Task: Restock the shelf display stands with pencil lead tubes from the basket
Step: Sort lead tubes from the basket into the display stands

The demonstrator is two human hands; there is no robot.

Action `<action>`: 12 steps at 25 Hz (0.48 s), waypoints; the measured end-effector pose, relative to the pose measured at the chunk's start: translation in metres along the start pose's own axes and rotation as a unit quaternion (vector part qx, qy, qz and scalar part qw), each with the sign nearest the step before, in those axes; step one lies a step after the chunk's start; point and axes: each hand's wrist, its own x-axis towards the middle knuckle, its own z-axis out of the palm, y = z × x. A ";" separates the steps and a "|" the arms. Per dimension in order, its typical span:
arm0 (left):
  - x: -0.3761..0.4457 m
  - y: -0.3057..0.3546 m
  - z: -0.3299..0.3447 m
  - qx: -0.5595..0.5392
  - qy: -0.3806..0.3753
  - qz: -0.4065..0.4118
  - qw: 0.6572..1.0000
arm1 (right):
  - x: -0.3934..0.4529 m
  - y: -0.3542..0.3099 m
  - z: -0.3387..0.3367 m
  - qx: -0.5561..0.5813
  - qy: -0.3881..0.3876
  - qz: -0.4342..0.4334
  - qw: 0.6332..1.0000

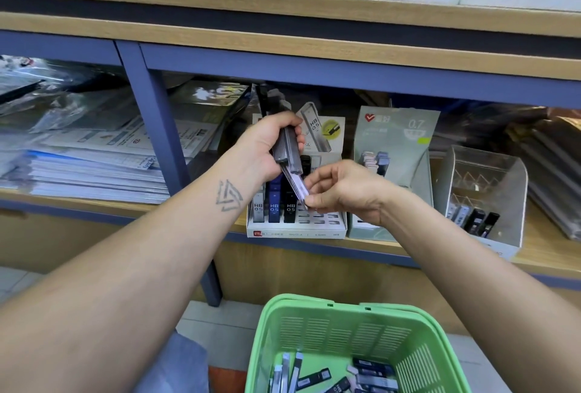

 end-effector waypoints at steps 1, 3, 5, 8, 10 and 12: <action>0.000 0.001 -0.003 -0.011 0.005 0.000 1.000 | -0.002 0.002 -0.004 -0.010 0.000 0.016 1.000; 0.000 0.005 -0.008 -0.025 0.017 0.002 1.000 | -0.008 0.004 -0.014 -0.058 -0.002 0.043 0.997; 0.000 0.009 -0.014 -0.023 0.030 0.006 0.999 | -0.015 0.006 -0.019 -0.111 -0.013 0.074 0.991; 0.000 0.010 -0.017 0.042 0.032 -0.031 0.998 | -0.026 0.010 -0.027 -0.077 -0.002 0.093 0.993; -0.002 0.004 -0.013 0.137 0.022 -0.048 0.989 | -0.029 0.011 -0.030 -0.028 0.019 0.067 0.997; -0.006 -0.004 -0.003 0.210 -0.005 -0.042 0.977 | -0.031 0.012 -0.033 0.010 0.036 0.033 0.999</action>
